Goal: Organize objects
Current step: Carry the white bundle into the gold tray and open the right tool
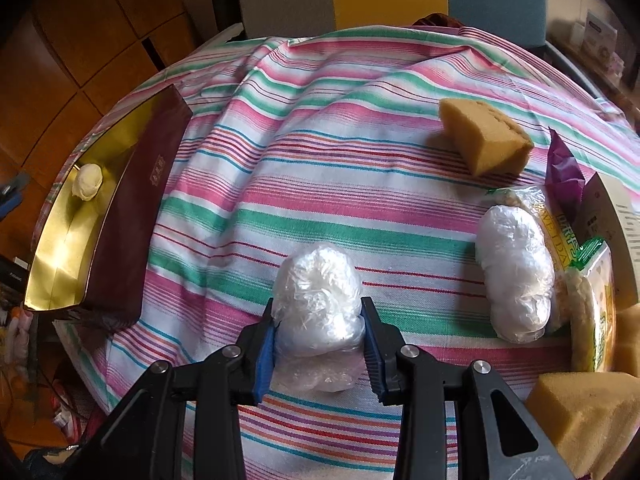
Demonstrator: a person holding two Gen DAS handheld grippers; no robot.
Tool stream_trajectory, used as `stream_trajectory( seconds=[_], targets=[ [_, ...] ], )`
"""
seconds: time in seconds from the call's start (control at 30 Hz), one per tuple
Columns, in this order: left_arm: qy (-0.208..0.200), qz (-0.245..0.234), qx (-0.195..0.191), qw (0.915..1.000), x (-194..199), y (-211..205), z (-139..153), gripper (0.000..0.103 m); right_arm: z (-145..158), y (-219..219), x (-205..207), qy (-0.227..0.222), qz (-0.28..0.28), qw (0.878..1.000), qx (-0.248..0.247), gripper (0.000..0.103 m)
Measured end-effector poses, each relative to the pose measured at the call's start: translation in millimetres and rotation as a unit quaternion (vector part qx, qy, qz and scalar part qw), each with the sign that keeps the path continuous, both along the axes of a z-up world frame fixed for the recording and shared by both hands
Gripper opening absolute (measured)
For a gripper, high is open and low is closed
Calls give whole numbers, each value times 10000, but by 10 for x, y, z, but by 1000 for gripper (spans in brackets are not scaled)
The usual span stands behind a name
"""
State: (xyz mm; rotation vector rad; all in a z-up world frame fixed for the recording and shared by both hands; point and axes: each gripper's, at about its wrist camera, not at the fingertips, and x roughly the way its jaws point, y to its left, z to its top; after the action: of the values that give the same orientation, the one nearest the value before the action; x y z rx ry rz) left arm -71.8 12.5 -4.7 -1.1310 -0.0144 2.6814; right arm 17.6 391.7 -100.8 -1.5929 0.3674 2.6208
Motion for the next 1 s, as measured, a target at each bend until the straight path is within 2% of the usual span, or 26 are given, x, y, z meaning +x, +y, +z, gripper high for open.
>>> stream_trajectory(
  seconds=[0.17,0.3,0.47,0.6,0.7,0.8,1.0],
  targets=[
    [37,-7,109,9999,341,33,75,83,89,-24,-28,62,-91,9999,-62,38],
    [33,-42,111,9999,438,32,59,83,394,-207,-87,453,50,9990,-45,38],
    [-213,-16,308,9993,431,-39,-55,83,770,-649,-257,875,648,9938,-244,40],
    [-446,306,486,9974,412,-268,-170,82,905,-1110,-401,978,1261,9864,-391,40],
    [-535,544,557,9955,403,-470,-228,82,884,-1524,-556,891,1765,9791,-478,40],
    [-583,743,586,9938,415,-672,-280,82,732,-1937,-706,694,2151,9729,-484,40],
    [-550,998,484,9923,419,-825,-303,82,354,-2460,-985,265,2428,9663,-815,42]
  ],
)
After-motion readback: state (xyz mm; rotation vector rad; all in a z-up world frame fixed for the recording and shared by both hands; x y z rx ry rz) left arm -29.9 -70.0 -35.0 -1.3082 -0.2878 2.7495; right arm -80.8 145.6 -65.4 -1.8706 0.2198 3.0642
